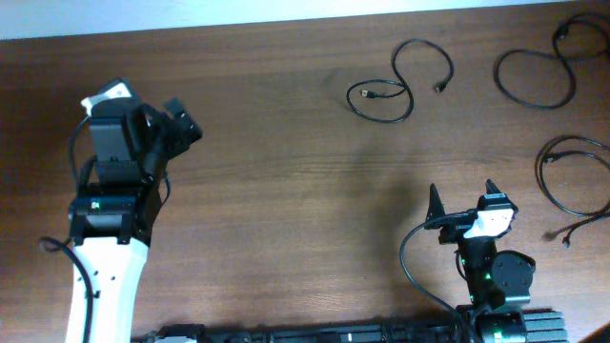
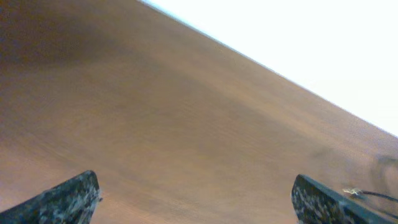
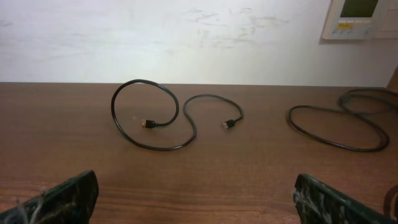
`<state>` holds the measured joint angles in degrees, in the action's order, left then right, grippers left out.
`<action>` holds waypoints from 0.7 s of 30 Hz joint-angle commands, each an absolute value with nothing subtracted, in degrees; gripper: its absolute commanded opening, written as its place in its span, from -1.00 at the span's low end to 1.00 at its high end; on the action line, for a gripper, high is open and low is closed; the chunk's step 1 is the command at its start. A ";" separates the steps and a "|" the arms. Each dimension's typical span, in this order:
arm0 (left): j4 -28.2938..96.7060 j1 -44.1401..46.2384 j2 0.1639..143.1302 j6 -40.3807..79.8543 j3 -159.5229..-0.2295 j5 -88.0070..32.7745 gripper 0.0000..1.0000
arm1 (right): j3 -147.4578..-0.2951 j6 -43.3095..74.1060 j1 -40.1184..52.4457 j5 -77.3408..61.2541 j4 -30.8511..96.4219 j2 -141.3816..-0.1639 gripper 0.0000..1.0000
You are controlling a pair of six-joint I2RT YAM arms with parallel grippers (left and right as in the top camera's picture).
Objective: Untangle cables
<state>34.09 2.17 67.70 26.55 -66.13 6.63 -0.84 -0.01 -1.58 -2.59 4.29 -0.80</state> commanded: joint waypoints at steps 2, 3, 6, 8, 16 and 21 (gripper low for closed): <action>35.00 2.13 63.46 24.34 -66.48 -4.10 0.98 | -0.32 -0.19 -1.13 -2.72 4.29 -0.19 0.98; 36.80 2.13 61.25 23.29 -66.48 -4.10 0.98 | -0.32 -0.19 -1.13 -2.72 4.29 -0.19 0.97; 44.38 2.13 53.41 23.05 -66.48 -5.30 0.98 | -0.32 -0.19 -1.13 -2.72 4.29 -0.19 0.98; 48.71 2.13 49.47 22.50 -66.48 -4.49 0.98 | -0.32 -0.19 -1.13 -2.72 4.27 -0.19 0.98; 87.05 2.09 35.59 22.26 -66.48 2.81 0.97 | -0.32 -0.19 -1.13 -2.72 4.29 -0.19 0.97; 84.99 3.60 33.85 22.24 -66.30 2.81 0.96 | -0.32 -0.19 -1.13 -2.72 4.29 -0.19 0.97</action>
